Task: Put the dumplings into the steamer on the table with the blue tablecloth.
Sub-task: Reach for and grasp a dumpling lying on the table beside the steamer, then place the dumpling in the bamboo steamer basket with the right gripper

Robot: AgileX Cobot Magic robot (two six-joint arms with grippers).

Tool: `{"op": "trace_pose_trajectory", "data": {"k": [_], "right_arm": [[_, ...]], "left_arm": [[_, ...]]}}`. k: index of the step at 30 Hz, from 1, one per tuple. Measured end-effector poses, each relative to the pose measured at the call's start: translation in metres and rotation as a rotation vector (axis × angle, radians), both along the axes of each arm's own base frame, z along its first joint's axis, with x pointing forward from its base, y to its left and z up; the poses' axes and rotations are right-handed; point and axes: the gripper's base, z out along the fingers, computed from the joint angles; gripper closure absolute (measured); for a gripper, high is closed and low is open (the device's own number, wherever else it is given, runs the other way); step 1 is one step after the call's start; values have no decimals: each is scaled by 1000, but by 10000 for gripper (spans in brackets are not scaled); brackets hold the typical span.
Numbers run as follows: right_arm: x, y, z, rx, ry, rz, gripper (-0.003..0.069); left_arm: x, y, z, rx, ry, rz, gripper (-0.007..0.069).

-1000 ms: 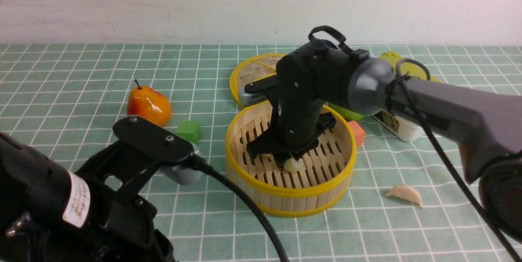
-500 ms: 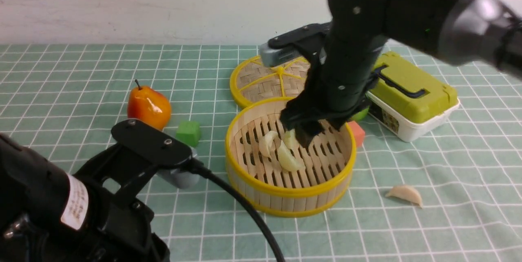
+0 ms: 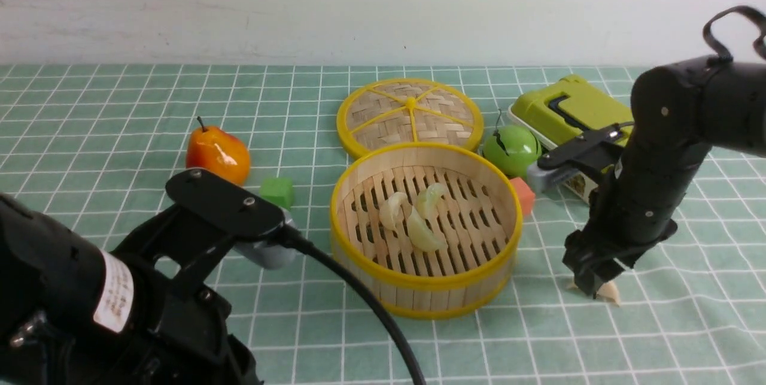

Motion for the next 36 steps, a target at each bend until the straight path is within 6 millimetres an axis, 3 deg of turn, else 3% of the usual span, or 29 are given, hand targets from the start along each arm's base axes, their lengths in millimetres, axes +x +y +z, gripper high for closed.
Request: {"op": "trace_pose_trajectory", "data": {"k": [2, 6, 12, 19, 22, 25, 28, 32, 36], "right_arm": [[10, 0, -20, -29, -11, 25, 137], [15, -1, -34, -62, -14, 45, 190], [16, -1, -36, -56, -19, 43, 438], [14, 0, -28, -58, 13, 30, 436], [14, 15, 12, -14, -44, 21, 436], [9, 48, 61, 114, -156, 25, 436], [7, 79, 85, 229, -225, 45, 436], [15, 101, 70, 279, -215, 47, 436], [28, 109, 27, 251, -151, 23, 436]], "left_arm": [[0, 0, 0, -1, -1, 0, 626], [0, 0, 0, -2, -2, 0, 623], [0, 0, 0, -2, -2, 0, 620], [0, 0, 0, 1, 1, 0, 613], [0, 0, 0, 3, 3, 0, 610], [-1, 1, 1, -1, -1, 0, 607], [-3, 3, 4, -14, -15, 0, 606], [-6, 5, 8, -28, -28, 0, 604], [-10, 9, 10, -40, -41, 0, 604]]}}
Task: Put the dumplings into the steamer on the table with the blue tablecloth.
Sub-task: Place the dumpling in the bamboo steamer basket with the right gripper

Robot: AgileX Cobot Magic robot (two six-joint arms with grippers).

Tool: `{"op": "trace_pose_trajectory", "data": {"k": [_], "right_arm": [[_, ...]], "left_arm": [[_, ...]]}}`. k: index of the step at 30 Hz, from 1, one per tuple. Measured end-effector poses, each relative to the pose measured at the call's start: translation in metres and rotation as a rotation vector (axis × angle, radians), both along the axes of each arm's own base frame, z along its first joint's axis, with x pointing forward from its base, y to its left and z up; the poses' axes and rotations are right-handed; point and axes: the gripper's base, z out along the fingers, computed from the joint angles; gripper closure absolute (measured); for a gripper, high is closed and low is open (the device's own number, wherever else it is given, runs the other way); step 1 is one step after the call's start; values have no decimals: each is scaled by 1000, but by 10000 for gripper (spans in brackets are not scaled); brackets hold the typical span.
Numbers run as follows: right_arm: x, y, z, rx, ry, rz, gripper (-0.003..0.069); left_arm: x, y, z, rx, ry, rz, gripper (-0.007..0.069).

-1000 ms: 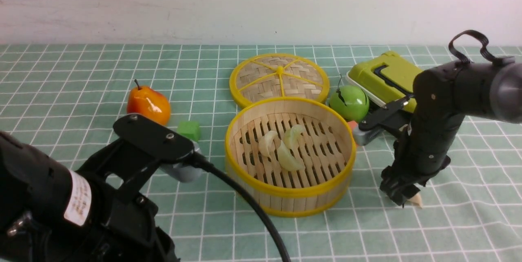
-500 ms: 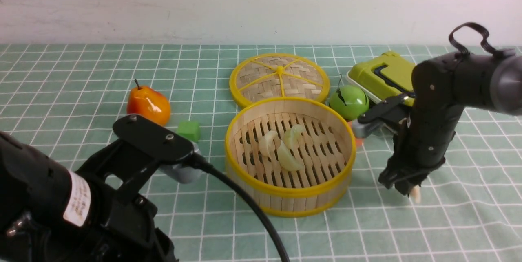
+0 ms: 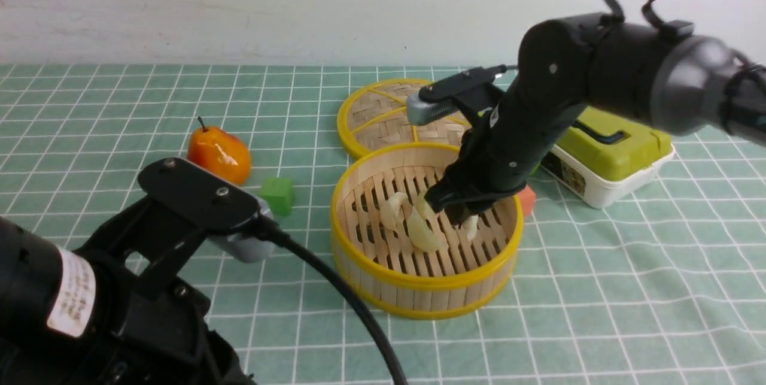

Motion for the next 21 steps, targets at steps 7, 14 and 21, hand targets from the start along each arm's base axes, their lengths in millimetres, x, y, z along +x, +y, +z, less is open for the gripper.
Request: {"op": "trace_pose_trajectory", "data": {"k": [7, 14, 21], "right_arm": [[9, 4, -27, 1, 32, -61, 397], [-1, -1, 14, 16, 14, -65, 274], [-54, -26, 107, 150, -186, -73, 431]], "left_arm": [[-9, 8, 10, -39, -41, 0, 604], [-28, 28, 6, -95, -78, 26, 601], [-68, 70, -9, -277, -192, 140, 600]]}}
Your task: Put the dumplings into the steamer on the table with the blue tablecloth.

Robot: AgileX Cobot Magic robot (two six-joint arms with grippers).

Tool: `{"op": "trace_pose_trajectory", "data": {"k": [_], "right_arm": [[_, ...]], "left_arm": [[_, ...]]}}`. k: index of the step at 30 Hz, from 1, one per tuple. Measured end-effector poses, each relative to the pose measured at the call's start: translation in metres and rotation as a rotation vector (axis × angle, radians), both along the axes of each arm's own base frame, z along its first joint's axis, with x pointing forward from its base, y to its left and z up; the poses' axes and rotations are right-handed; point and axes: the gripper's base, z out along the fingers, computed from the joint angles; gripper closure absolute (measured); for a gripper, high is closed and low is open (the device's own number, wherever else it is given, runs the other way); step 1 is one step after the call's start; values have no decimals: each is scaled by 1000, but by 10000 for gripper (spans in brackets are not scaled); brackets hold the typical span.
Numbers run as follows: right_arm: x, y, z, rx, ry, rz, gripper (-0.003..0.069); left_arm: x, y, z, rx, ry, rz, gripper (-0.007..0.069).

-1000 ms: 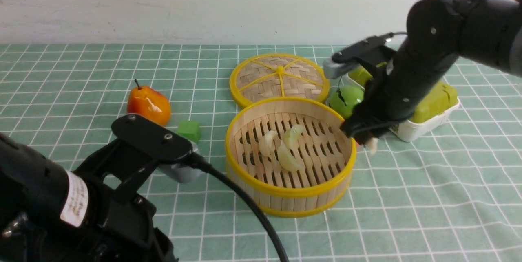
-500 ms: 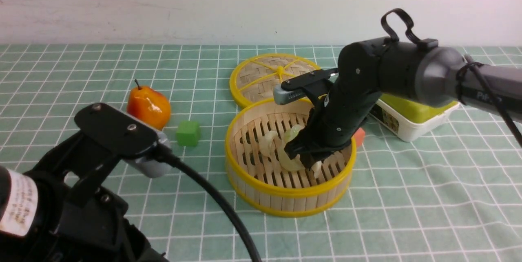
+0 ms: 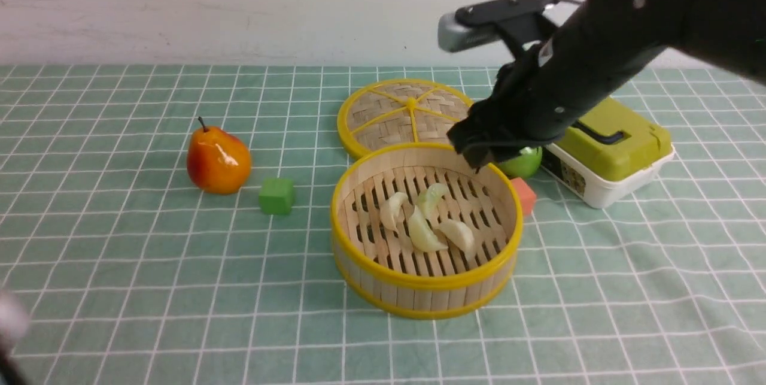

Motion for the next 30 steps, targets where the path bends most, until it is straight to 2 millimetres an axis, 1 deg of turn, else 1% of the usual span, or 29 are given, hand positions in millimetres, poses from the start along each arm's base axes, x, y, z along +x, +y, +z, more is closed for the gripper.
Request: {"op": "trace_pose_trajectory", "data": {"k": [2, 3, 6, 7, 9, 10, 11, 12, 13, 14, 15, 19, 21, 24, 30], "right_arm": [[-18, -9, 13, 38, -48, -8, 493], [-37, -18, 21, 69, -92, -15, 553], [-70, -35, 27, 121, -167, -33, 646], [-77, -38, 27, 133, -183, -37, 660], [-102, -51, 29, 171, -239, -44, 679], [-111, -56, 29, 180, -262, -43, 680], [-124, -62, 30, 187, -295, -36, 680], [-126, -63, 30, 189, -302, -35, 680], [-134, -67, 30, 197, -322, -30, 680], [-151, -76, 29, 210, -365, -19, 680], [-160, -80, 29, 221, -383, -15, 680], [-186, -92, 26, 260, -443, -9, 680], [-198, -98, 28, 274, -486, -4, 680], [-207, -103, 32, 290, -531, -1, 678], [-214, -106, 36, 303, -557, 0, 674]], "left_arm": [[-6, 8, -3, -50, -38, 28, 598], [-13, 17, -6, -111, -90, 59, 596], [-19, 27, -10, -185, -175, 89, 596], [-20, 28, -11, -201, -185, 91, 596], [-23, 32, -13, -218, -227, 99, 594], [-23, 33, -13, -221, -233, 101, 593], [-23, 34, -13, -223, -241, 102, 592], [-23, 34, -13, -222, -243, 102, 592], [-23, 34, -13, -220, -245, 103, 590], [-23, 34, -14, -218, -246, 103, 589], [-23, 34, -14, -217, -246, 103, 588], [-23, 34, -14, -215, -247, 104, 586], [-23, 34, -14, -215, -247, 104, 586], [-23, 34, -14, -215, -247, 104, 586], [-23, 34, -14, -215, -247, 104, 586]]}}
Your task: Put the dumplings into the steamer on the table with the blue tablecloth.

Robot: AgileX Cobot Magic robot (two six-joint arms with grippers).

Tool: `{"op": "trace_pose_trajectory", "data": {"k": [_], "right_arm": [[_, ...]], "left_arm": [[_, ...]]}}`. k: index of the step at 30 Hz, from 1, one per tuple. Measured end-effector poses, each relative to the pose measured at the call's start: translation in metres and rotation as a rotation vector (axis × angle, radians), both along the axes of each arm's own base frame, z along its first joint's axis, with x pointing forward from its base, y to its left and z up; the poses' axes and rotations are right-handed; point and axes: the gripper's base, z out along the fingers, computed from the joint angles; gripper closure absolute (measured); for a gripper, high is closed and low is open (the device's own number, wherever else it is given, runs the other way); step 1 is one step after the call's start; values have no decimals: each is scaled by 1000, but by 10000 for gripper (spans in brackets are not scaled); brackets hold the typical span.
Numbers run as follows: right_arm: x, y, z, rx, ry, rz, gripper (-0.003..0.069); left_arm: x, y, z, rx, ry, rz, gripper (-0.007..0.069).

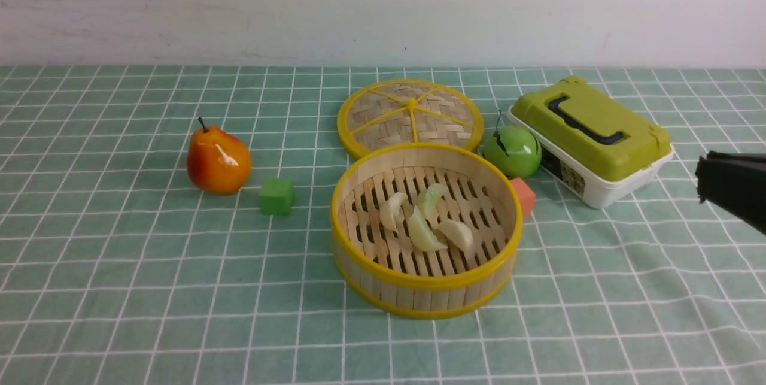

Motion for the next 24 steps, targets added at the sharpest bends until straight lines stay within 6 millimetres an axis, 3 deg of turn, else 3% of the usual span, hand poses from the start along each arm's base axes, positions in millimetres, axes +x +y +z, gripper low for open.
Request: {"op": "trace_pose_trajectory", "data": {"k": [17, 22, 24], "right_arm": [[0, 0, -4, -8, 8, -1, 670], [-10, -11, -31, -12, -51, -48, 670], [-20, -24, -49, 25, -101, -122, 670]], "left_arm": [[0, 0, 0, 0, 0, 0, 584], [0, 0, 0, 1, 1, 0, 578], [0, 0, 0, 1, 1, 0, 575]]}}
